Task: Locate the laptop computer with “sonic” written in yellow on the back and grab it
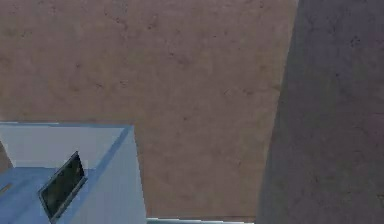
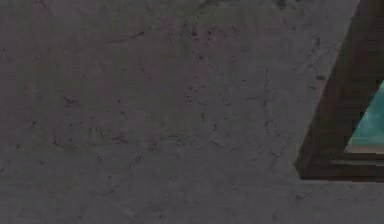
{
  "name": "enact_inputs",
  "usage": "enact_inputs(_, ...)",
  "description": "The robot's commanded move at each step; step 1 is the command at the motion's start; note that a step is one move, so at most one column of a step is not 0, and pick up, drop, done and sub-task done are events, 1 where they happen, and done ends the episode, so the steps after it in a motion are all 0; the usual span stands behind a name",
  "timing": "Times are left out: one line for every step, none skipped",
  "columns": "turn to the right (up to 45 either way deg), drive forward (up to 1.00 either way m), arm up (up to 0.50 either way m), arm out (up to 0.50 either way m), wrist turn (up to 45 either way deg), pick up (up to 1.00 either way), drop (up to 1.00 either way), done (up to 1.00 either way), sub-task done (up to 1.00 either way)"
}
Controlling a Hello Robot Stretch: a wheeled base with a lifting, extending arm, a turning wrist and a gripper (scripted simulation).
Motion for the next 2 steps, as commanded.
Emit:
enact_inputs(-45.0,0.00,0.00,0.00,0.0,0.00,0.00,0.00,0.00)
enact_inputs(-45.0,0.00,0.00,0.00,0.0,0.00,0.00,0.00,0.00)
